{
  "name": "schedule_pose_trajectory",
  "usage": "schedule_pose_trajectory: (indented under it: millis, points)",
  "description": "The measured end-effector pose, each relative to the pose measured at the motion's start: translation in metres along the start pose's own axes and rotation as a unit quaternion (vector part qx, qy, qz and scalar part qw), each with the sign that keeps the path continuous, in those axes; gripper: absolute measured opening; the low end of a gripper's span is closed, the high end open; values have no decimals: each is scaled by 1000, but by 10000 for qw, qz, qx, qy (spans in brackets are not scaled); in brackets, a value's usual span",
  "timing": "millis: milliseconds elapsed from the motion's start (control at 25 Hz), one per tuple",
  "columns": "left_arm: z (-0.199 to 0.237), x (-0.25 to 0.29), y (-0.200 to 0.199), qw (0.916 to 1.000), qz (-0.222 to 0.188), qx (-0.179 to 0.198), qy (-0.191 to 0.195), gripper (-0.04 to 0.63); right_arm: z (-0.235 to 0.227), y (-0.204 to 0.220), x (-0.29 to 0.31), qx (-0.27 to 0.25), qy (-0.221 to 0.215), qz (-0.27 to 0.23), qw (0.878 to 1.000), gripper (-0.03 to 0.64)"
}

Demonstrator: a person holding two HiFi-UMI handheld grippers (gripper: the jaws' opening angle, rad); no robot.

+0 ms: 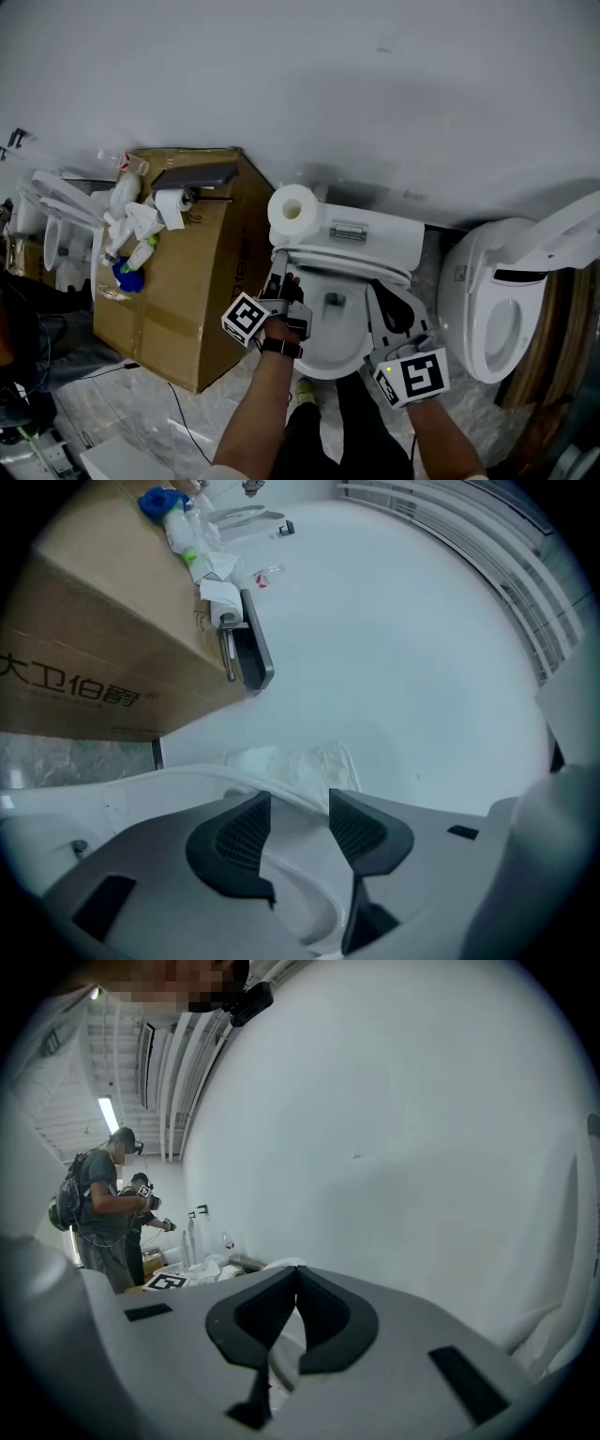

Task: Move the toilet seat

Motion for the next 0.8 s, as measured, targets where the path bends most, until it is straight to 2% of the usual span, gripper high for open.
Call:
schedule_pose_trajectory:
  millis: [160,320,560,800]
  points:
    - [8,0,0,9990,-214,175,-363,195,-6,5,14,24,75,-13,10000,15]
    - [5,3,4,9990,-399,-55,-216,195,-8,9,25,26,103,-24,9999,15]
    - [8,0,1,9984,-362,182,-383,193,-7,10,31,28,75,-9,10000,15]
    - [-7,-2,7,9985,-294,253,-398,195,3,5,24,35,47,-23,10000,15]
Point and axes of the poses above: the fingertips, and each gripper's own axes: x forward along the fingers, z to its left, y out of its underside, the point moved 8 cm from there along -x, backward along the fingers, and after that the axes turned 8 degrees about -z, right-handed, at the moved point
